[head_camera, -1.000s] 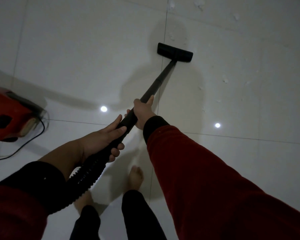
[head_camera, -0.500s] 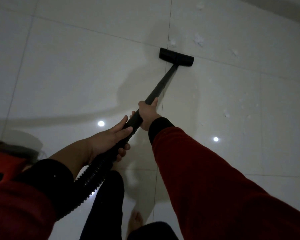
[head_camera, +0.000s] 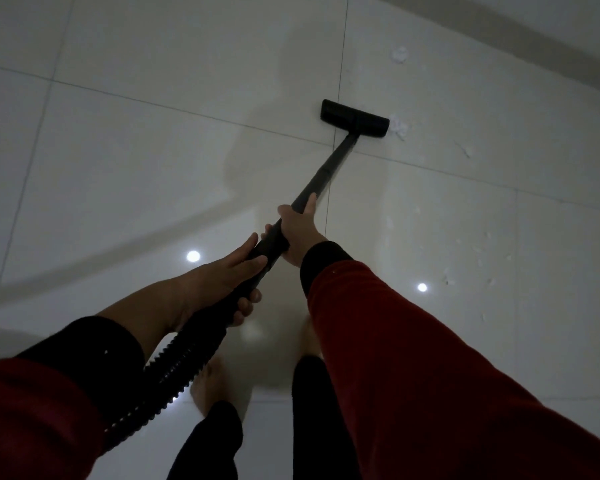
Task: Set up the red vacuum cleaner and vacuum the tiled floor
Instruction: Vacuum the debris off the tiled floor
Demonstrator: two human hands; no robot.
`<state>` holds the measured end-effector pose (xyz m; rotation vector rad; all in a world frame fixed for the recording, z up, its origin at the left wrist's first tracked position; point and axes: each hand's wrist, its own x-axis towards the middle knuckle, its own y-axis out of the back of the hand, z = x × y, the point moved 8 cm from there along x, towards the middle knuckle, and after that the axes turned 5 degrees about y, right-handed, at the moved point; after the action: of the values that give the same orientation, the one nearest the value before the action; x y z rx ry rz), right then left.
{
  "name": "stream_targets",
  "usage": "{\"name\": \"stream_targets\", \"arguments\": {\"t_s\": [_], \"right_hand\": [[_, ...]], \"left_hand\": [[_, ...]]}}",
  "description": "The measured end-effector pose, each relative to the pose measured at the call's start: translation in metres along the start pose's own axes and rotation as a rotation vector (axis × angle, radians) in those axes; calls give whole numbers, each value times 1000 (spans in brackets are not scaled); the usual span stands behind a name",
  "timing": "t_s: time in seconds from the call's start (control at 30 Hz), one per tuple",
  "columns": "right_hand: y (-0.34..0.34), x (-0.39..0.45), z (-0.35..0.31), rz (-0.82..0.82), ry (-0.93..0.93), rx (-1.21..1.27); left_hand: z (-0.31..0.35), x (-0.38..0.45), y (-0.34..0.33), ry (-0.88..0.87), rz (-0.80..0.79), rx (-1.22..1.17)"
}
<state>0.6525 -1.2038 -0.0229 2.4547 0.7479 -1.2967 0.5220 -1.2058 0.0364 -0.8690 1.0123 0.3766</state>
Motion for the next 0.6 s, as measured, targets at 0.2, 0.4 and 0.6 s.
{"name": "stream_targets", "arguments": {"t_s": [0.2, 0.4, 0.6], "right_hand": [[-4, 39, -44, -53, -11, -44], [-7, 74, -98, -101, -40, -81], [-7, 110, -162, -127, -30, -137]], "left_hand": [[54, 23, -5, -40, -14, -11], [110, 46, -17, -57, 22, -27], [170, 69, -37, -67, 41, -113]]}}
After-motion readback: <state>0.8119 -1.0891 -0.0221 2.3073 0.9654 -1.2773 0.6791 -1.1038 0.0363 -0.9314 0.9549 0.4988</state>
